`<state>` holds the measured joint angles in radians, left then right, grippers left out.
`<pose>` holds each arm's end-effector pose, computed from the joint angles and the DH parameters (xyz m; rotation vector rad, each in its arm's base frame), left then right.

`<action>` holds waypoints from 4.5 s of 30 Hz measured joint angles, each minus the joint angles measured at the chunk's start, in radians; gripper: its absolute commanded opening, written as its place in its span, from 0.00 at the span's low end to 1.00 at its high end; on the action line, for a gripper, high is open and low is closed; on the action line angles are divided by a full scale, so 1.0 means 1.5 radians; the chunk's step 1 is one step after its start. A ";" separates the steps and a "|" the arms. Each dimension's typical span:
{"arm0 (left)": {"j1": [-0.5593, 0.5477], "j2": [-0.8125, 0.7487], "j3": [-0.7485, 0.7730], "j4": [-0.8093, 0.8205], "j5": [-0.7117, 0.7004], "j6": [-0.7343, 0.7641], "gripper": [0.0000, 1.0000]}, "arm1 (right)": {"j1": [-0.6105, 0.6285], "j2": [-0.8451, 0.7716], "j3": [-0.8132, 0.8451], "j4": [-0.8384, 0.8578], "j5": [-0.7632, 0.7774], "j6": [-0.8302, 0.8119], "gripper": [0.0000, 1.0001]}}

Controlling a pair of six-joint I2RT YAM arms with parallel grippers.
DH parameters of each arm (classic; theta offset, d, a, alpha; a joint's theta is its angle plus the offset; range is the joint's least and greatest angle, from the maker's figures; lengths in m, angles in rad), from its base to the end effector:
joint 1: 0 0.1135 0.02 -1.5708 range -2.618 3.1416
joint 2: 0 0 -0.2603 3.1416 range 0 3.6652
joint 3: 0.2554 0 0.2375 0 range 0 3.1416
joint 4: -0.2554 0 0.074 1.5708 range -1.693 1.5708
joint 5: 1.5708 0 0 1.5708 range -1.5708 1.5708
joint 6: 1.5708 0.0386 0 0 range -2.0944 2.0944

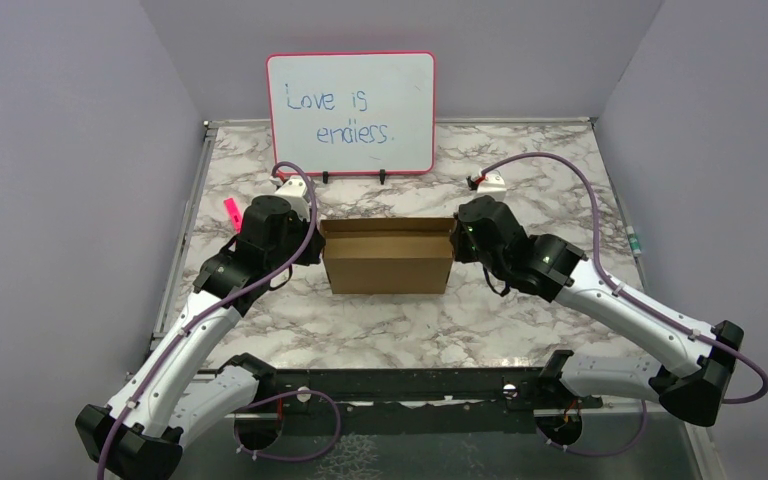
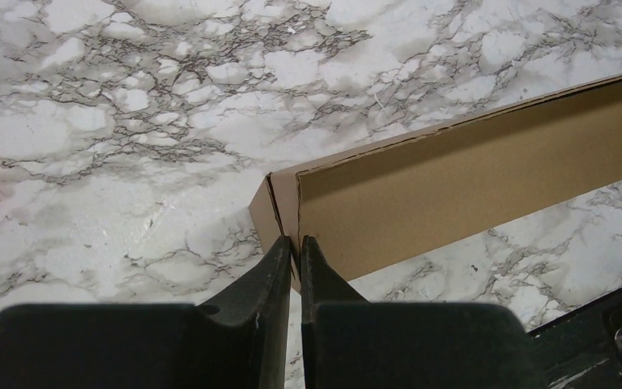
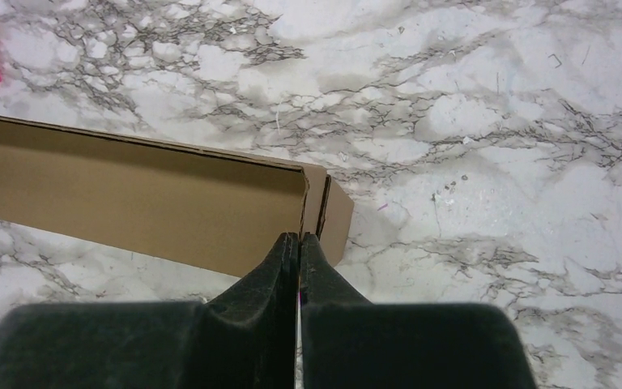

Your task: Fold the paper box

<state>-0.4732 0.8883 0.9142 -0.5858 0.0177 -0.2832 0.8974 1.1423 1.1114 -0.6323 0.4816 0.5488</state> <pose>0.1594 -0.0824 0.3216 0.2160 2.1553 -0.4604 0.1566 0.1676 0.3365 -0.1191 2.1596 0.2977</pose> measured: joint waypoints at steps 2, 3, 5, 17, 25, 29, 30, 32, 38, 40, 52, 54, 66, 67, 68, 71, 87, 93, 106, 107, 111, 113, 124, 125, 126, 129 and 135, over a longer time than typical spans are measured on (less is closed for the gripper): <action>0.000 0.000 0.000 0.000 0.000 0.000 0.09 | 0.000 0.000 0.000 -0.001 0.000 -0.006 0.05; 0.000 0.001 0.000 0.000 0.000 0.000 0.09 | 0.000 0.000 0.000 -0.002 0.000 -0.008 0.05; 0.000 0.001 0.000 0.000 0.000 0.000 0.09 | 0.000 0.001 0.000 -0.004 0.000 -0.013 0.05; 0.000 0.001 0.000 0.000 0.000 0.000 0.09 | 0.000 0.009 -0.006 0.001 -0.008 -0.010 0.04; 0.001 0.004 0.005 -0.004 0.000 -0.016 0.07 | -0.002 0.010 -0.015 0.015 -0.015 -0.009 0.04; 0.002 0.005 0.006 -0.006 0.000 -0.024 0.07 | -0.002 0.010 -0.017 0.020 -0.017 -0.008 0.03; 0.002 0.005 0.006 -0.006 0.000 -0.025 0.07 | -0.002 0.010 -0.018 0.021 -0.018 -0.008 0.03; 0.002 0.006 0.006 -0.005 0.001 -0.028 0.07 | -0.002 0.010 -0.022 0.023 -0.018 -0.007 0.03; 0.003 0.008 0.005 -0.004 -0.003 -0.029 0.06 | -0.002 0.009 -0.033 0.028 -0.020 -0.005 0.03; 0.003 0.007 0.002 -0.004 -0.007 -0.025 0.06 | -0.002 0.007 -0.038 0.030 -0.021 -0.005 0.03; 0.000 -0.001 -0.027 0.016 -0.023 -0.028 0.06 | -0.002 -0.025 -0.085 0.073 -0.042 -0.003 0.04; 0.000 -0.015 -0.048 0.031 -0.022 -0.038 0.06 | -0.002 -0.037 -0.105 0.089 -0.047 -0.001 0.04; -0.001 -0.123 -0.157 0.111 -0.017 -0.095 0.39 | -0.001 -0.087 -0.168 0.156 -0.063 0.017 0.34; -0.001 -0.128 -0.158 0.107 -0.017 -0.099 0.43 | -0.001 -0.091 -0.168 0.154 -0.067 0.020 0.37; -0.002 -0.134 -0.158 0.101 -0.015 -0.102 0.48 | 0.000 -0.096 -0.169 0.151 -0.071 0.021 0.44; -0.005 -0.158 -0.159 0.082 -0.010 -0.114 0.61 | 0.000 -0.126 -0.176 0.148 -0.082 0.025 0.57; -0.005 -0.165 -0.068 0.092 -0.062 -0.143 0.68 | -0.002 -0.138 -0.080 0.124 -0.051 0.012 0.66; -0.005 -0.070 -0.047 0.126 -0.096 -0.144 0.52 | -0.032 -0.059 -0.052 0.141 -0.043 -0.013 0.59; -0.005 -0.042 -0.085 0.170 -0.095 -0.155 0.25 | -0.054 -0.037 -0.101 0.185 -0.067 -0.015 0.54; -0.005 -0.045 -0.093 0.173 -0.089 -0.159 0.24 | -0.055 -0.037 -0.109 0.192 -0.072 -0.011 0.54; -0.004 -0.067 -0.130 0.188 -0.057 -0.181 0.22 | -0.056 -0.042 -0.136 0.213 -0.096 0.006 0.53; -0.003 -0.078 -0.141 0.195 -0.050 -0.188 0.22 | -0.057 -0.047 -0.146 0.222 -0.108 0.013 0.53; -0.002 -0.143 -0.197 0.218 -0.033 -0.216 0.25 | -0.058 -0.091 -0.208 0.268 -0.120 0.042 0.52; -0.002 -0.151 -0.203 0.219 -0.034 -0.217 0.25 | -0.058 -0.092 -0.209 0.269 -0.120 0.043 0.52; -0.003 -0.161 -0.210 0.219 -0.035 -0.219 0.25 | -0.058 -0.097 -0.216 0.277 -0.120 0.044 0.52; -0.003 -0.182 -0.226 0.226 -0.041 -0.224 0.30 | -0.058 -0.103 -0.235 0.298 -0.121 0.049 0.52; -0.003 -0.175 -0.252 0.234 -0.061 -0.233 0.40 | -0.058 -0.094 -0.245 0.321 -0.124 0.050 0.56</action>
<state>-0.4778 0.6262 0.5369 -0.2348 -0.0742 -0.6323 0.8097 1.0012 0.7433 -0.1501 0.2958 0.6235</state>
